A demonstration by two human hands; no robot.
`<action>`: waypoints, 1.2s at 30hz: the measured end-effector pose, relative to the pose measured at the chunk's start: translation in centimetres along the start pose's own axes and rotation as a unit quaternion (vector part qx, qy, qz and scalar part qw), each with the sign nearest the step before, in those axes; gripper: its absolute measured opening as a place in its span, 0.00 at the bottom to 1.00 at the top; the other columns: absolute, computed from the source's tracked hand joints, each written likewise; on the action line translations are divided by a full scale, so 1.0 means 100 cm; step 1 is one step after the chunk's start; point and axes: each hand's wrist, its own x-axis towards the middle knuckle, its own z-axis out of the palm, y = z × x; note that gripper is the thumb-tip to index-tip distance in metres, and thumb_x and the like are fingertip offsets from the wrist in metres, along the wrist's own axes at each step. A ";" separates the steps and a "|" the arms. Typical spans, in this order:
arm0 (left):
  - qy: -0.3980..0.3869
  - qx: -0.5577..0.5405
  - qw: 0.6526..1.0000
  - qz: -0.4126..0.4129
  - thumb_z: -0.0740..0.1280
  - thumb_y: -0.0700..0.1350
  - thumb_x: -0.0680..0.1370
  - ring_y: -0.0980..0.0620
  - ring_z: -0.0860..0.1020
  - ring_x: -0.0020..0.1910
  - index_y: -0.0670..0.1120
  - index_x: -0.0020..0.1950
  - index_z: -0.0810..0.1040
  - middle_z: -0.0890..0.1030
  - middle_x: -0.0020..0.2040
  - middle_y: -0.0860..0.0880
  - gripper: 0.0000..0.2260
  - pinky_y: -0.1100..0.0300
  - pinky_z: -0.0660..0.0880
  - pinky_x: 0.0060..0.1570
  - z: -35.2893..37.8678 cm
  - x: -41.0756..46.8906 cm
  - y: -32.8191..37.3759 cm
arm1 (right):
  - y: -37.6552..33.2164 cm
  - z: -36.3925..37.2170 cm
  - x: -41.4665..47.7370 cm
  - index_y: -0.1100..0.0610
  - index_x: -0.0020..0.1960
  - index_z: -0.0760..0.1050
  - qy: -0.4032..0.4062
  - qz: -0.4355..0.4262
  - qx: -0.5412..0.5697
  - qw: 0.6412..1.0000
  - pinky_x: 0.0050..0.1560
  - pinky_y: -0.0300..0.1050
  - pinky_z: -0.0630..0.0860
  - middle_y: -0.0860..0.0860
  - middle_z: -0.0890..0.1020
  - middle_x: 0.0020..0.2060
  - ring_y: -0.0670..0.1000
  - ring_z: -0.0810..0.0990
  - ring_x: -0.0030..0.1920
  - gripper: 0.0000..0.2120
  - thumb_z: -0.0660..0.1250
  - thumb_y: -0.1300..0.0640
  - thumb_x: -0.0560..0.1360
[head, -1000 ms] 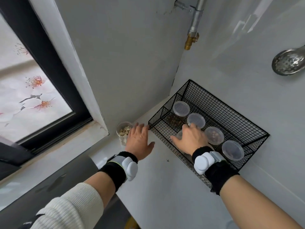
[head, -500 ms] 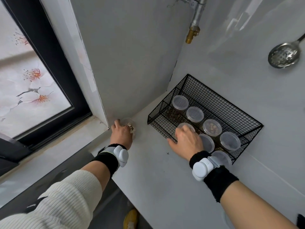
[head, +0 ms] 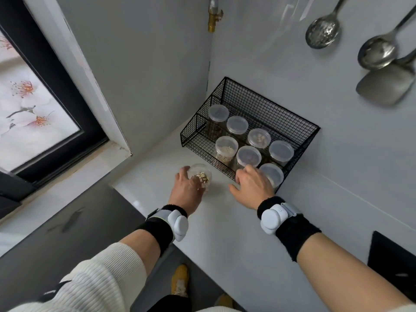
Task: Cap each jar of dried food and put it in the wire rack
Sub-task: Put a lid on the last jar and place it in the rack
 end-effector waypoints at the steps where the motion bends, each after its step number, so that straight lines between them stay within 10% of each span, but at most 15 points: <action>1: -0.002 -0.005 1.000 0.009 0.69 0.52 0.82 0.37 0.67 0.71 0.43 0.63 0.83 0.63 0.76 0.40 0.15 0.50 0.72 0.67 0.006 -0.007 0.008 | 0.008 0.003 -0.008 0.59 0.56 0.80 -0.005 0.005 0.000 1.000 0.57 0.54 0.77 0.58 0.79 0.56 0.60 0.79 0.57 0.18 0.68 0.44 0.80; 10: -0.034 -0.024 0.998 0.055 0.70 0.50 0.81 0.36 0.67 0.72 0.39 0.59 0.84 0.64 0.76 0.38 0.15 0.48 0.70 0.69 0.056 -0.062 0.064 | 0.085 0.040 -0.080 0.57 0.59 0.79 -0.098 0.097 0.005 0.990 0.61 0.54 0.76 0.57 0.79 0.59 0.61 0.79 0.60 0.17 0.68 0.44 0.80; 22: -0.023 -0.026 0.997 0.067 0.73 0.47 0.79 0.33 0.69 0.70 0.39 0.60 0.82 0.66 0.75 0.37 0.15 0.45 0.73 0.66 0.086 -0.083 0.084 | 0.148 0.094 -0.132 0.47 0.82 0.57 -0.254 0.218 0.020 0.942 0.65 0.55 0.74 0.58 0.65 0.73 0.63 0.70 0.71 0.46 0.77 0.41 0.72; 29: -0.056 -0.152 0.986 -0.046 0.81 0.55 0.70 0.41 0.67 0.77 0.46 0.84 0.40 0.66 0.80 0.40 0.59 0.51 0.68 0.72 0.105 -0.070 0.077 | 0.163 0.115 -0.133 0.43 0.83 0.56 -0.249 0.216 0.028 0.944 0.62 0.54 0.77 0.58 0.64 0.72 0.64 0.70 0.70 0.43 0.75 0.47 0.74; 36: -0.033 -0.187 0.980 -0.056 0.83 0.56 0.66 0.47 0.75 0.66 0.48 0.75 0.66 0.75 0.69 0.48 0.44 0.61 0.67 0.58 0.118 -0.054 0.072 | 0.163 0.129 -0.126 0.42 0.83 0.59 -0.227 0.202 0.061 0.951 0.65 0.57 0.77 0.58 0.64 0.72 0.64 0.67 0.70 0.36 0.69 0.53 0.78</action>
